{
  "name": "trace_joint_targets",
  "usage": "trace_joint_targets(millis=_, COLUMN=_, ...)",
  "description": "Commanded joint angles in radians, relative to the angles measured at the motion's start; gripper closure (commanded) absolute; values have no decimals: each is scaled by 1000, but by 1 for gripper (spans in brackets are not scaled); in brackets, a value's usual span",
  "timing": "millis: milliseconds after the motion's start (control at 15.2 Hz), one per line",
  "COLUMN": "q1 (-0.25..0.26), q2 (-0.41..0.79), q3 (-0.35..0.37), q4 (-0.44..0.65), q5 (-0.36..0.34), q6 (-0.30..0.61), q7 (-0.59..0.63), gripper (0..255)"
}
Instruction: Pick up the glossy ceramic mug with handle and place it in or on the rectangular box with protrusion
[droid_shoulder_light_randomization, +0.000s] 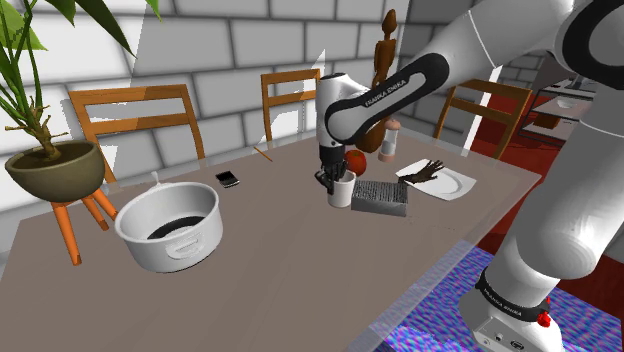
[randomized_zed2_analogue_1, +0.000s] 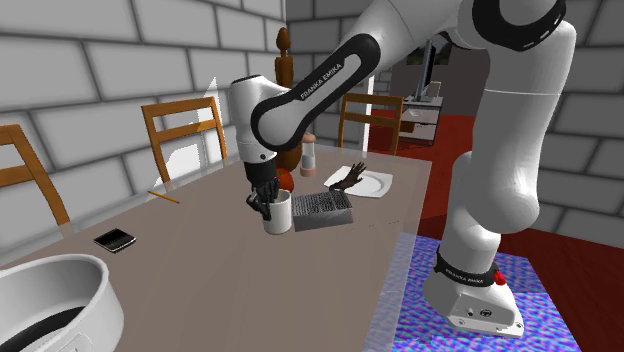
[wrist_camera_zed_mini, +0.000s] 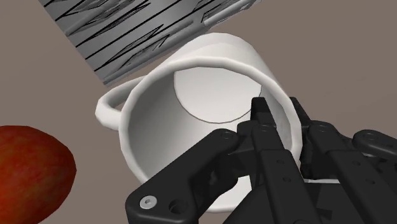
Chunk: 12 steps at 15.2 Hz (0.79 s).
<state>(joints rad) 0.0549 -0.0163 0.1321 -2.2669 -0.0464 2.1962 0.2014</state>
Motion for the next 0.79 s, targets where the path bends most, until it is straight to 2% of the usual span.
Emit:
trace_joint_targets(millis=0, q1=0, q2=-16, q3=0, q4=14, q5=3, q6=-30, q7=-4, gripper=255)
trace_joint_targets(millis=726, q1=0, q2=-81, q3=-2, q4=97, q5=16, q6=-177, q7=-17, gripper=255)
